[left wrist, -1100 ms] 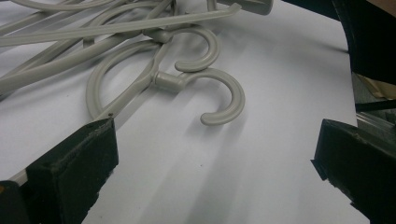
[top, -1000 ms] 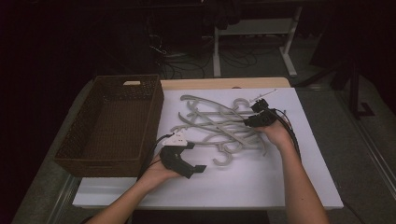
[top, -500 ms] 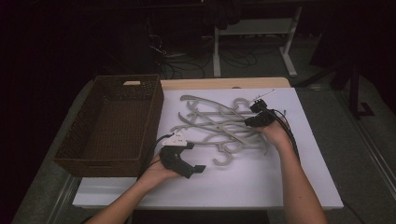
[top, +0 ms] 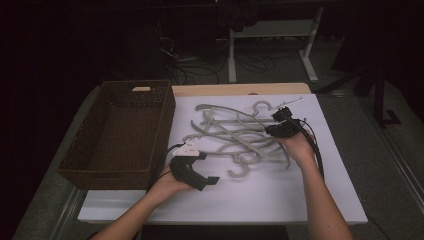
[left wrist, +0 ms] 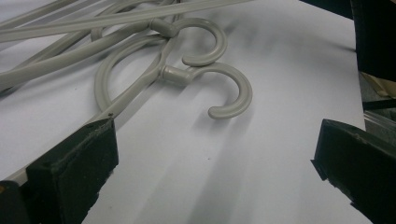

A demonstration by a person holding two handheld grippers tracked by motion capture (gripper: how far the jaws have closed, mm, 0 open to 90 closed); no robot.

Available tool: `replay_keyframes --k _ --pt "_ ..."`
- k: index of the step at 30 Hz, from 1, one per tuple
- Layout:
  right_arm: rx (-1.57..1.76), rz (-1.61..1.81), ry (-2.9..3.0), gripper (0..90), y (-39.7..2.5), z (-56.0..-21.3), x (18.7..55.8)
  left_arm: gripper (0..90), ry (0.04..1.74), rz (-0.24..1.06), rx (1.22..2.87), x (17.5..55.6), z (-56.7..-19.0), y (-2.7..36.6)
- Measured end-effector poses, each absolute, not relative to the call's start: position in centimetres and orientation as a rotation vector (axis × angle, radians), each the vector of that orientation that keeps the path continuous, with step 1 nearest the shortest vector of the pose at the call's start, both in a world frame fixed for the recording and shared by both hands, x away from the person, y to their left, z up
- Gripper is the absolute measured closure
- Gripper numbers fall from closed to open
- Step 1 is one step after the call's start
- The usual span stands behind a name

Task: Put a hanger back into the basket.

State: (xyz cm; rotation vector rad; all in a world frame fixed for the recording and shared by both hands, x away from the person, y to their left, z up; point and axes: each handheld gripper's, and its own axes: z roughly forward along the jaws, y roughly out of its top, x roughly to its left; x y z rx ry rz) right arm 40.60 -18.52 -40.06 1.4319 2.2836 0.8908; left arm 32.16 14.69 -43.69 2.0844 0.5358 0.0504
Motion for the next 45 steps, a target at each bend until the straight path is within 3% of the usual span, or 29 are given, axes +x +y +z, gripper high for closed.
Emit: replay_keyframes --k 17,24,32,45 --pt "1.437 0.839 2.311 79.6 -16.3 -41.7 34.0 0.0 0.551 0.061 2.086 32.2 -43.7 14.9" --pt "1.396 0.956 2.312 69.8 -17.0 -40.9 33.5 0.0 0.552 0.061 2.087 32.2 -43.7 15.0" --pt "1.403 0.944 2.319 88.4 -20.0 -40.8 32.2 0.0 0.559 0.065 2.089 32.3 -43.8 15.0" --pt "1.324 0.870 2.516 89.0 -20.1 -44.0 29.3 0.0 0.585 0.086 2.086 32.5 -43.9 15.3"
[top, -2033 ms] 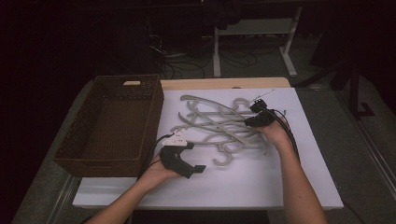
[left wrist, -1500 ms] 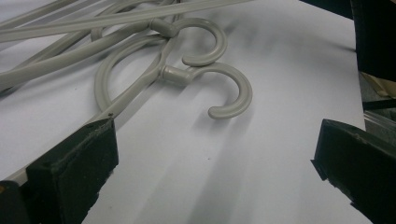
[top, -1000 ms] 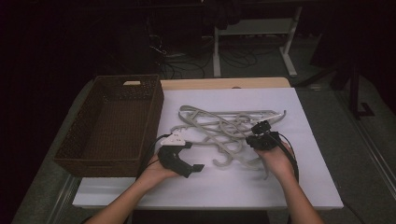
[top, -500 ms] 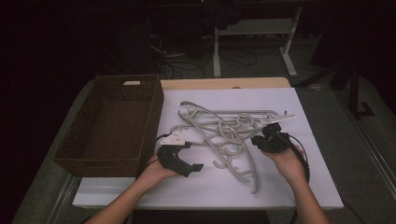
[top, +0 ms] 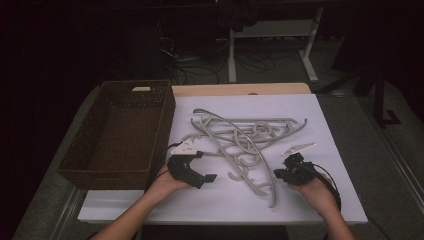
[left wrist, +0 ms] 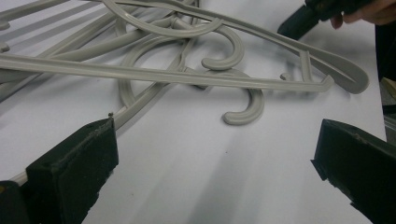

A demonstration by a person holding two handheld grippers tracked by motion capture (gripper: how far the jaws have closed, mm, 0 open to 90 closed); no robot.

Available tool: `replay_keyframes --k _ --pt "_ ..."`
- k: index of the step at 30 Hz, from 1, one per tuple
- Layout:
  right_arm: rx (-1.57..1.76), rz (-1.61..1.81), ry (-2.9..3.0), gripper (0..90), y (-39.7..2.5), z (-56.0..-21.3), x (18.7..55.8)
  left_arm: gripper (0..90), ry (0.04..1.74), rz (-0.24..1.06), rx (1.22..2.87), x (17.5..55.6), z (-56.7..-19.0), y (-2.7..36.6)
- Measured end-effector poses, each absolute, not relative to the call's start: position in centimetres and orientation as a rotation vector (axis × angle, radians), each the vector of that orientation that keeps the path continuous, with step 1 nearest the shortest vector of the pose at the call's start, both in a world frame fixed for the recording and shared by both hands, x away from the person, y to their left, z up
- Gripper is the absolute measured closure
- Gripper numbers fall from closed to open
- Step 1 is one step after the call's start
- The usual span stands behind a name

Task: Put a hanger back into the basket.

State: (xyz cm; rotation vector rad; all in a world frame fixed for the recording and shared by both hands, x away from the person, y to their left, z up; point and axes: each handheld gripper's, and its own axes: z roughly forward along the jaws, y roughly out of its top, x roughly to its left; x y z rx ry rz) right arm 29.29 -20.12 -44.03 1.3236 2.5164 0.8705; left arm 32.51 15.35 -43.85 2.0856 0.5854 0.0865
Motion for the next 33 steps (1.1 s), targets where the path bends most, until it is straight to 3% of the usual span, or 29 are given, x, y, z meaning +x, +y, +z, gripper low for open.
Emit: replay_keyframes --k 33 --pt "0.914 0.995 2.824 89.0 -8.9 -44.7 28.3 0.0 0.636 0.132 2.069 33.0 -43.7 15.9"
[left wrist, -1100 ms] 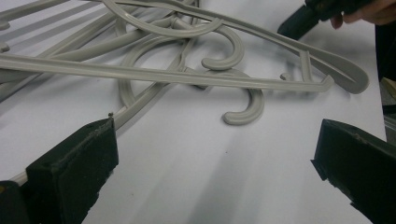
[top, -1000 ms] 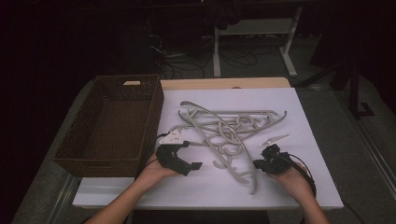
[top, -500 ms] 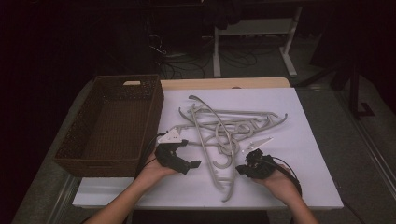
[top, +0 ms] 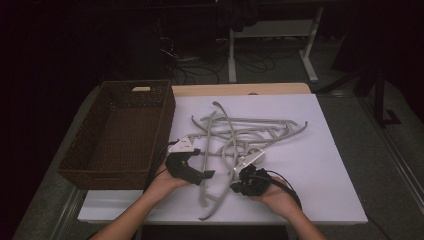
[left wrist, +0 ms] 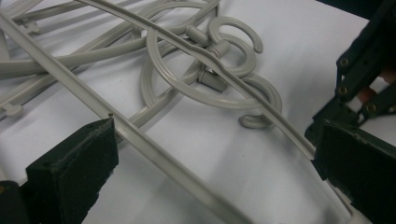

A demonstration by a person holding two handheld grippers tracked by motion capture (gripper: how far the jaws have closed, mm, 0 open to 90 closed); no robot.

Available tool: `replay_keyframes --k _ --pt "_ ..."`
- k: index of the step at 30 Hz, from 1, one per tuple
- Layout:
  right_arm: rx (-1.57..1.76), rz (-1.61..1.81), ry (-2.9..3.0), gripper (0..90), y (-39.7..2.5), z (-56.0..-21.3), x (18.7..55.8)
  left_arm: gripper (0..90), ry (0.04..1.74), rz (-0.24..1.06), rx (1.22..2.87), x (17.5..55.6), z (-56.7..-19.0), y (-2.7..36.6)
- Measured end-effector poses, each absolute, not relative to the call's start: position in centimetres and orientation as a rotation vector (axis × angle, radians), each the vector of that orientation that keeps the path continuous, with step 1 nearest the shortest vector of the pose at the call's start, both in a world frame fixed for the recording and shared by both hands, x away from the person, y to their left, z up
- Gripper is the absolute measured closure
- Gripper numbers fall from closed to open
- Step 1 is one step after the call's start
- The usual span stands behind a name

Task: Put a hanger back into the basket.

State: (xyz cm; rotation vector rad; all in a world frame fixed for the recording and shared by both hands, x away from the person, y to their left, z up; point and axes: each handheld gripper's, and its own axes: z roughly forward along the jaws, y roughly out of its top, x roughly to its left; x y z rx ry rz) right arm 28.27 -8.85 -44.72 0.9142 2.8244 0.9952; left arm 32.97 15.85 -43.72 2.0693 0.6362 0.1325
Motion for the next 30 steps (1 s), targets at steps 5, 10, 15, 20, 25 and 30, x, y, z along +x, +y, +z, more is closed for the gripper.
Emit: replay_keyframes --k 5,10,15,20,25,30 --pt "0.909 1.017 2.815 88.8 -8.9 -44.5 28.2 0.0 0.672 0.165 2.065 33.3 -43.4 15.7" --pt "1.028 1.120 2.680 70.4 -12.0 -43.0 28.7 0.0 0.745 0.207 2.059 34.7 -42.8 15.2" --pt "1.115 1.162 2.501 48.7 -15.1 -42.2 29.2 0.1 0.803 0.248 2.077 36.3 -42.8 14.3" --pt "1.142 1.160 2.412 32.7 -17.4 -42.2 29.6 5.8 0.843 0.289 2.090 37.8 -43.1 13.6" --pt "1.145 1.138 2.364 22.3 -19.4 -42.6 29.4 14.7 0.894 0.311 2.149 39.4 -43.6 13.0" --pt "1.179 1.122 2.334 19.7 -20.7 -43.1 29.0 25.6 0.938 0.288 2.185 40.7 -44.2 12.4"
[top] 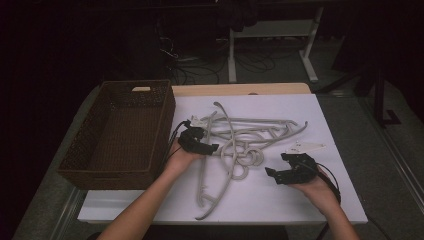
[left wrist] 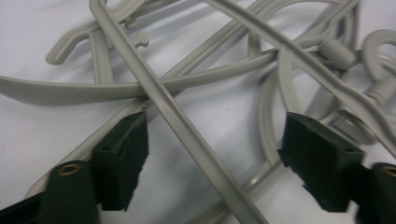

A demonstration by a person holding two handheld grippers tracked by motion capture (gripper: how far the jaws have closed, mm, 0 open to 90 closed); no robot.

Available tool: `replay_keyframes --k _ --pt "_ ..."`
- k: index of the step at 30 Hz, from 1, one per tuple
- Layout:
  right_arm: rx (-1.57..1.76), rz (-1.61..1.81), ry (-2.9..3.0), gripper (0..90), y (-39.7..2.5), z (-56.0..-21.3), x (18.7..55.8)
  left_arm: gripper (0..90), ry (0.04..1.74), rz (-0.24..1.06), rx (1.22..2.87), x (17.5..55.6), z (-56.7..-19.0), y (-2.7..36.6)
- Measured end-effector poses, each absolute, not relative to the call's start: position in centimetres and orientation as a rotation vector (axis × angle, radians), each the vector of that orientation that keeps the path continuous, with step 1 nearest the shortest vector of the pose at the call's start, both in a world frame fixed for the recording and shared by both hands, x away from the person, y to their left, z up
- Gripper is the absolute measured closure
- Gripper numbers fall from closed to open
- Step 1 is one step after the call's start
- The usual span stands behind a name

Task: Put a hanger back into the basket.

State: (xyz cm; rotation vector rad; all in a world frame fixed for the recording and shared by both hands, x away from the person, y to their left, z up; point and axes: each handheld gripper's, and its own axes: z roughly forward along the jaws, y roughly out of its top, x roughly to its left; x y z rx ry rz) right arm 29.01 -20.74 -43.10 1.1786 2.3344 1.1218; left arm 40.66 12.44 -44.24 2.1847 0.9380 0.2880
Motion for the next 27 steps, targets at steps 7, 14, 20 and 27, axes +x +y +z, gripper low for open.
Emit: replay_keyframes --k 7,14,20,27 --pt "1.187 1.086 2.332 18.4 -21.0 -43.7 28.7 42.7 0.991 0.276 2.222 41.5 -44.8 12.0" --pt "1.178 1.093 2.325 18.0 -20.9 -43.5 28.6 51.6 1.043 0.260 2.218 41.9 -45.1 12.0" --pt "1.186 1.100 2.311 18.1 -21.1 -43.4 28.6 61.1 1.059 0.255 2.204 41.9 -45.0 12.0" --pt "1.191 1.105 2.295 18.1 -21.2 -43.4 28.6 64.9 1.086 0.226 2.181 42.0 -45.0 12.1"
